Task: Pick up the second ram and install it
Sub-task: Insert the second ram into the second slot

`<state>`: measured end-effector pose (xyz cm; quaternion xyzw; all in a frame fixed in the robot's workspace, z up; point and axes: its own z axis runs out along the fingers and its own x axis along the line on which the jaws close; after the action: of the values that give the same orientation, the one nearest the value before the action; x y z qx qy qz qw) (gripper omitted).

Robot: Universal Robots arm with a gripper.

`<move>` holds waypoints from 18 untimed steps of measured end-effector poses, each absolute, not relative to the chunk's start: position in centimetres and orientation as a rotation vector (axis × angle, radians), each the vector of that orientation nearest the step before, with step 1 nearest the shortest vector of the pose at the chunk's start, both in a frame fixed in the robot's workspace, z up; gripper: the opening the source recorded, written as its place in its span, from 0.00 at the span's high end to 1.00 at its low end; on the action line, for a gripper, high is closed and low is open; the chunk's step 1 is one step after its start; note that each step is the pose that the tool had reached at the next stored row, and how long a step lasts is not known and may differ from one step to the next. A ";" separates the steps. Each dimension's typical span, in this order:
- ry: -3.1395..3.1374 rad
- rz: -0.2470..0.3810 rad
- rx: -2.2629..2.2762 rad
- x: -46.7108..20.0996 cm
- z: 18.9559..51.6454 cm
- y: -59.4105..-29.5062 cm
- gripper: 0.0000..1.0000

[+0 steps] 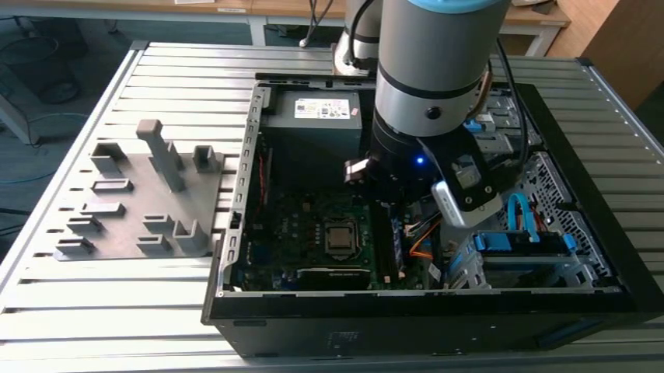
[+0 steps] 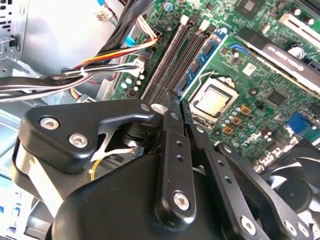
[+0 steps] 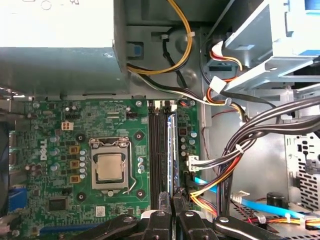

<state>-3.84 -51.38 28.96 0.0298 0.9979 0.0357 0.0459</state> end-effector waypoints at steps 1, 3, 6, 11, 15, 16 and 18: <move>3.046 0.108 0.099 -3.8 29.0 -51.4 0.87; 3.045 0.108 0.116 -3.8 29.0 -51.4 0.87; 3.043 0.107 0.142 -3.8 29.0 -51.4 0.87; 3.040 0.104 0.187 -3.8 28.9 -51.4 0.87; 3.037 0.103 0.221 -3.8 28.9 -51.4 0.87; 3.036 0.102 0.229 -3.8 28.9 -51.4 0.87; 3.035 0.102 0.246 -3.8 28.9 -51.4 0.87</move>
<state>-3.84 -51.38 28.93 0.0806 0.9950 0.0333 0.0477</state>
